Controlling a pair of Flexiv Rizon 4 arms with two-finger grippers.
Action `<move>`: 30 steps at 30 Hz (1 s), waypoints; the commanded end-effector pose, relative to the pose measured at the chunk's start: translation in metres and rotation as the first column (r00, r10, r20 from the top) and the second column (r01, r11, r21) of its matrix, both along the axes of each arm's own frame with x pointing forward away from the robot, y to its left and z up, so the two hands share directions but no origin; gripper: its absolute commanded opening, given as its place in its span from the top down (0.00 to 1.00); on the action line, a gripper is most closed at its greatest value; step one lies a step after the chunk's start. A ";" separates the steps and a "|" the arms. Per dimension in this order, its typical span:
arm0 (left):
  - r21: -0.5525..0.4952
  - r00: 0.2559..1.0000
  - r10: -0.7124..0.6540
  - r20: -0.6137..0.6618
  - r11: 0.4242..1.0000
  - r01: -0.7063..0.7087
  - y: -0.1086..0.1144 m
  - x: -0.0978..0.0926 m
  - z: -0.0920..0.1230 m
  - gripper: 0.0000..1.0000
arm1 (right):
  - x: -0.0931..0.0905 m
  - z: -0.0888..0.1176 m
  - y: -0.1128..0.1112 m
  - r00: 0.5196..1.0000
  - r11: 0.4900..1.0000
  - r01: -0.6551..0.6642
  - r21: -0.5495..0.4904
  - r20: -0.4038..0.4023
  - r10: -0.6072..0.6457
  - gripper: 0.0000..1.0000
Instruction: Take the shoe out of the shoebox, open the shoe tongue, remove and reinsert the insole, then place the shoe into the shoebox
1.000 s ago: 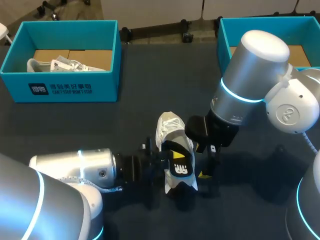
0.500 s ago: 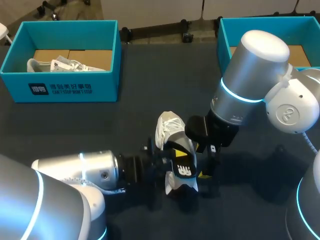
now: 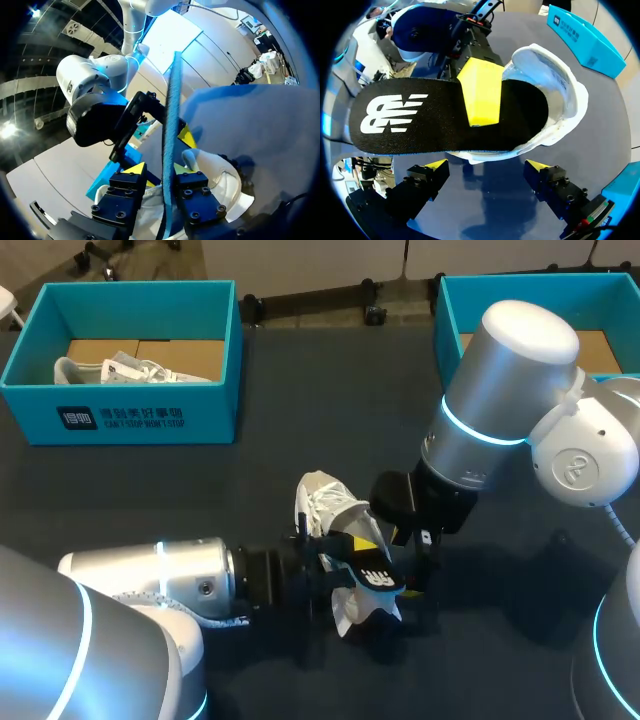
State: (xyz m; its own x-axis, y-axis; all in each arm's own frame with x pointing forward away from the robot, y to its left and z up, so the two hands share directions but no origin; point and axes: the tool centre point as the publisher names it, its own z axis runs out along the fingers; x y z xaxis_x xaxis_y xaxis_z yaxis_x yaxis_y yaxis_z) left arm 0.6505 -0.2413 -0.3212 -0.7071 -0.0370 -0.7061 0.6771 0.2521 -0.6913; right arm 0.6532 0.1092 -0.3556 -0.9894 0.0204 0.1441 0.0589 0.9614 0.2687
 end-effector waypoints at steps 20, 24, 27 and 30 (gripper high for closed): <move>0.055 0.996 0.031 0.082 0.998 -0.036 -0.002 -0.013 -0.005 1.00 | 0.000 -0.001 0.001 1.000 1.000 0.001 -0.002 0.001 -0.001 0.00; 0.081 0.992 0.037 0.124 0.996 -0.048 0.001 -0.007 -0.011 1.00 | 0.000 -0.001 0.001 1.000 1.000 0.001 -0.002 0.001 -0.001 0.00; 0.094 0.990 0.050 0.129 0.994 -0.062 0.002 0.000 -0.015 1.00 | 0.000 -0.001 0.001 1.000 1.000 0.001 -0.002 0.001 -0.001 0.00; 0.105 0.989 0.063 0.130 0.991 -0.077 0.004 0.006 -0.017 1.00 | 0.000 -0.001 0.001 1.000 1.000 0.001 -0.002 0.001 -0.001 0.00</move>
State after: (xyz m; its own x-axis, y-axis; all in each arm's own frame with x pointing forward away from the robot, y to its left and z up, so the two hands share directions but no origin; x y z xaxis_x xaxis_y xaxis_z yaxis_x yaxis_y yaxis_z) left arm 0.6522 -0.2329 -0.3375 -0.6092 -0.0070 -0.7930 0.7380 0.3610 -0.5701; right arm 0.6532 0.1092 -0.3556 -0.9894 0.0204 0.1441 0.0589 0.9614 0.2687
